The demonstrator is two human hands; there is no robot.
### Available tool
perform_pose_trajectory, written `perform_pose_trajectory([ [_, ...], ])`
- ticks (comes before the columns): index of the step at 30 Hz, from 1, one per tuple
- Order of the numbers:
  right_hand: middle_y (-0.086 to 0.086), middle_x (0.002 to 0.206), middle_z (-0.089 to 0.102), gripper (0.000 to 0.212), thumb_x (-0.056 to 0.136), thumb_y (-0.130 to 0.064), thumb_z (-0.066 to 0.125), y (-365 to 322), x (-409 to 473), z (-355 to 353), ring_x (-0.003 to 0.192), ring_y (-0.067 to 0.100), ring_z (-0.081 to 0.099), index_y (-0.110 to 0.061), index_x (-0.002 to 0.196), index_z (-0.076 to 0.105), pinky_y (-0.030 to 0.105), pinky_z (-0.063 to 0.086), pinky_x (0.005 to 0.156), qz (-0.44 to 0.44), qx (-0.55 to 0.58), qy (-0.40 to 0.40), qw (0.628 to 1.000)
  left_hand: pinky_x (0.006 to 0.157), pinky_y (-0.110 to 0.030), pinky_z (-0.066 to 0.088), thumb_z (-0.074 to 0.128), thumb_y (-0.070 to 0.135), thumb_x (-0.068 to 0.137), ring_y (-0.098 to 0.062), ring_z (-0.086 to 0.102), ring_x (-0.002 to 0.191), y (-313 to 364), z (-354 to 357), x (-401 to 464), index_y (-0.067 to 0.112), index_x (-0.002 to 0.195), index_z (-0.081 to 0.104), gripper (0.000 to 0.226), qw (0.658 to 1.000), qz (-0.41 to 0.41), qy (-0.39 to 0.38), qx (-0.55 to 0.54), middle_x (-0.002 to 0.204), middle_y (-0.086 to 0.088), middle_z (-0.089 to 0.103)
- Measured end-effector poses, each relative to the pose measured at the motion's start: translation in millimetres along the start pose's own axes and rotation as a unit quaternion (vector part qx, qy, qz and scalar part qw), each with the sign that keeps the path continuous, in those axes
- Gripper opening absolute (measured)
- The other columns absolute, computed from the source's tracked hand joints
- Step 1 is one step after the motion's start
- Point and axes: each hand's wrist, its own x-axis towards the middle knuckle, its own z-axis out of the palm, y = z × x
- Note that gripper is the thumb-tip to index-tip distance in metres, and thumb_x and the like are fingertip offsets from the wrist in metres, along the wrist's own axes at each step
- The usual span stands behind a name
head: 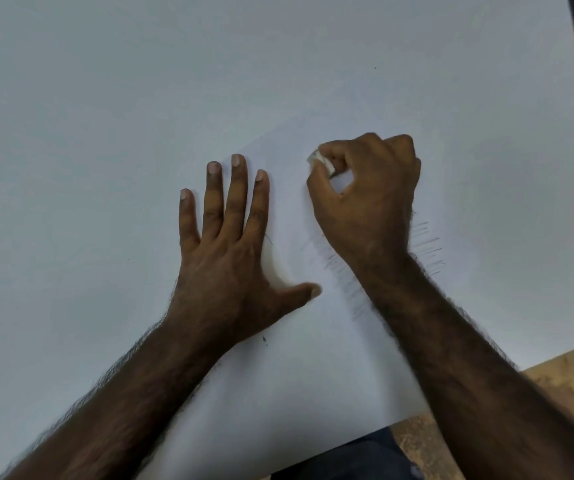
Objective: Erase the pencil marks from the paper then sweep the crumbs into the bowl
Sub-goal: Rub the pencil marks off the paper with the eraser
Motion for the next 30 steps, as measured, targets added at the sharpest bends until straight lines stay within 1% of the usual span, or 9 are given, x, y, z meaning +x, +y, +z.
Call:
perform_pose_trajectory([
  [2,-0.010,0.094,0.076,0.012,0.097,-0.035,0.074,1.8,-7.4,-1.6,0.095,0.018,0.062,-0.024,0.099,0.078,0.045,0.051,0.084,0.021,0.022,0.000,1.000,0.132,-0.064,-0.008,0.041,0.104,0.071,-0.032,-0.027,0.165,0.1,0.8,-0.3,0.015,0.173,-0.010,0.145,1.000,-0.001,0.003,-0.004,0.179,-0.010,-0.024],
  [6,-0.012,0.087,0.072,0.008,0.098,-0.031,0.074,16.3,-31.8,-19.1,0.090,0.007,0.049,-0.025,0.093,0.075,0.046,0.053,0.078,0.040,0.043,0.011,0.998,0.132,-0.064,-0.008,0.044,0.102,0.072,-0.034,-0.025,0.165,0.8,1.8,-0.3,0.014,0.173,-0.008,0.144,1.000,0.000,0.012,-0.007,0.180,-0.012,-0.021],
  [11,-0.007,0.084,0.073,0.010,0.098,-0.027,0.077,27.6,-47.9,-28.8,0.087,0.008,0.050,-0.021,0.091,0.074,0.046,0.055,0.076,0.040,0.037,-0.012,0.998,0.132,-0.065,-0.007,0.047,0.097,0.076,-0.036,-0.021,0.166,-1.5,2.1,-3.4,0.014,0.174,-0.005,0.138,0.999,0.011,0.036,-0.026,0.180,-0.015,-0.018],
  [14,-0.008,0.085,0.071,0.009,0.098,-0.028,0.077,28.9,-47.3,-27.8,0.086,0.009,0.051,-0.022,0.091,0.073,0.045,0.054,0.075,0.032,0.045,-0.009,0.998,0.131,-0.068,-0.005,0.045,0.093,0.085,-0.037,-0.016,0.167,-3.7,3.9,-5.9,0.011,0.174,0.005,0.127,0.998,0.028,0.051,-0.035,0.181,-0.016,-0.012],
  [16,-0.011,0.087,0.071,0.008,0.098,-0.030,0.075,28.1,-46.4,-26.9,0.088,0.011,0.053,-0.023,0.094,0.075,0.040,0.053,0.077,0.037,0.057,-0.009,0.998,0.130,-0.070,-0.004,0.043,0.091,0.088,-0.037,-0.012,0.168,-1.7,6.0,-7.9,0.008,0.173,0.012,0.123,0.997,0.037,0.056,-0.027,0.182,-0.014,-0.007],
  [19,-0.014,0.086,0.067,0.008,0.096,-0.030,0.077,24.1,-45.5,-25.5,0.085,0.007,0.050,-0.023,0.094,0.075,0.026,0.048,0.077,0.068,0.081,-0.007,0.994,0.131,-0.069,-0.006,0.044,0.093,0.087,-0.034,-0.010,0.168,8.5,9.6,-14.6,0.007,0.173,0.016,0.125,0.997,0.025,0.059,-0.042,0.182,-0.013,-0.002],
  [26,-0.013,0.089,0.071,0.010,0.097,-0.030,0.080,26.9,-45.0,-32.7,0.086,0.005,0.055,-0.020,0.097,0.079,0.007,0.042,0.077,0.080,0.134,-0.040,0.987,0.132,-0.067,-0.005,0.045,0.101,0.077,-0.032,-0.019,0.167,32.7,19.2,-35.6,0.007,0.173,0.003,0.141,0.998,-0.031,0.036,-0.028,0.181,-0.012,-0.015],
  [28,-0.012,0.091,0.072,0.011,0.097,-0.029,0.079,30.7,-50.2,-37.7,0.088,0.004,0.054,-0.018,0.099,0.079,0.006,0.042,0.078,0.066,0.134,-0.047,0.988,0.132,-0.066,-0.007,0.045,0.100,0.076,-0.032,-0.020,0.167,34.8,21.9,-39.0,0.007,0.173,0.003,0.141,0.998,-0.042,0.039,-0.028,0.181,-0.012,-0.016],
  [30,-0.011,0.092,0.072,0.011,0.097,-0.028,0.079,33.8,-57.7,-41.3,0.089,0.007,0.055,-0.017,0.099,0.078,0.013,0.044,0.079,0.029,0.124,-0.051,0.991,0.133,-0.061,-0.012,0.045,0.100,0.075,-0.031,-0.021,0.166,36.0,23.5,-40.2,0.009,0.173,0.004,0.141,0.996,-0.053,0.048,-0.048,0.181,-0.013,-0.016],
])
